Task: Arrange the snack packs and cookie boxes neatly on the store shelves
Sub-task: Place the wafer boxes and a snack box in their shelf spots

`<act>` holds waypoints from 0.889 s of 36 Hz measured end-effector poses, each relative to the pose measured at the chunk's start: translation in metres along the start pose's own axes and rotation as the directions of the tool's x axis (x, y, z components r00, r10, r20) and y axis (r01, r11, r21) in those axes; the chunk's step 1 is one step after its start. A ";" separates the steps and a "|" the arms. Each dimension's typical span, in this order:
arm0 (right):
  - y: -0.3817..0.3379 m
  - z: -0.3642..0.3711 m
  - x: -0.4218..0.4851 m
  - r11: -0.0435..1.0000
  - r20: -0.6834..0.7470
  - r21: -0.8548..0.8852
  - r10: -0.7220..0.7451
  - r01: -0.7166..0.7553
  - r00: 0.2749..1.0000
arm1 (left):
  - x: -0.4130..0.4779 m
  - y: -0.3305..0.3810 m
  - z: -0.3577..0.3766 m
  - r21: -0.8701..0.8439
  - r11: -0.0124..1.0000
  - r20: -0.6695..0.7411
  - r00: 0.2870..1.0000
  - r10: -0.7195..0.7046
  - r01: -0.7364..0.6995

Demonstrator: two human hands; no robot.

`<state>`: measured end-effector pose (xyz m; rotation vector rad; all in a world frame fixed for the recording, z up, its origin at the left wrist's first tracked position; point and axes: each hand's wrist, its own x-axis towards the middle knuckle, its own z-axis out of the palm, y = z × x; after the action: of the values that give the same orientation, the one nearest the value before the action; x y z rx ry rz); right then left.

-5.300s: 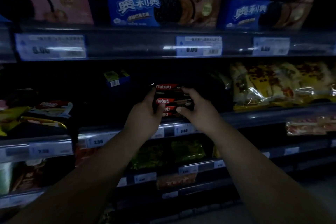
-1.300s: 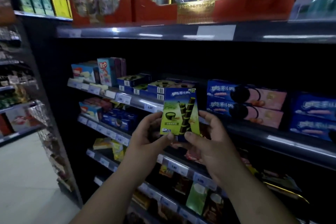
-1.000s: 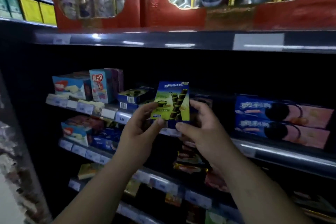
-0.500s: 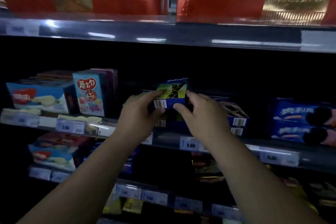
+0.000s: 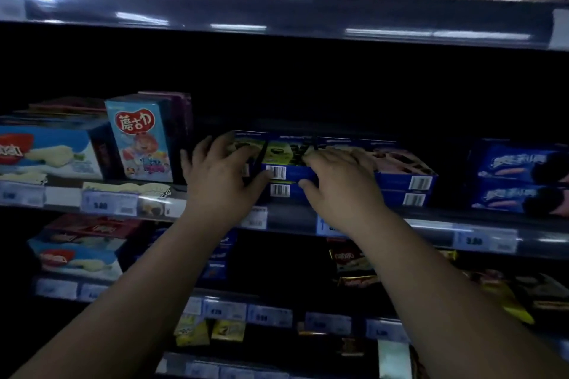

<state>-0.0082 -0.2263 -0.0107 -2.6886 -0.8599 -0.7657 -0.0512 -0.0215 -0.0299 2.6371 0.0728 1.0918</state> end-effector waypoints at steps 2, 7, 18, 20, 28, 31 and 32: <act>-0.001 0.000 -0.001 1.000 -0.020 -0.004 0.011 -0.011 1.000 | 0.001 -0.004 -0.001 -0.070 0.997 0.051 0.998 0.023 -0.020; -0.002 0.000 -0.002 0.998 0.000 0.006 0.059 -0.059 0.998 | -0.003 -0.004 -0.004 -0.080 0.990 0.091 0.988 0.123 -0.116; -0.002 0.014 -0.051 0.999 -0.103 -0.039 -0.016 0.012 0.995 | -0.042 0.019 -0.002 0.027 0.979 0.022 0.979 0.201 -0.202; 0.000 0.019 -0.067 0.998 -0.117 -0.059 -0.033 0.027 0.993 | -0.061 0.028 0.001 0.018 0.974 0.020 0.974 0.226 -0.227; 0.022 0.052 -0.137 0.998 -0.035 -0.014 -0.059 0.059 0.998 | -0.137 0.063 0.042 0.006 0.976 0.261 0.943 0.207 -0.216; 0.039 0.061 -0.159 0.996 0.037 0.010 -0.083 0.083 0.996 | -0.153 0.077 0.056 0.018 0.985 0.323 0.933 0.158 -0.173; 0.045 0.064 -0.165 0.996 0.053 0.017 -0.086 0.085 0.995 | -0.157 0.082 0.059 0.012 0.987 0.330 0.933 0.145 -0.158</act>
<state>-0.0702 -0.3192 -0.1552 -2.6855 -0.9950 -0.7054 -0.1273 -0.1389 -0.1537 2.8596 -0.1837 0.6823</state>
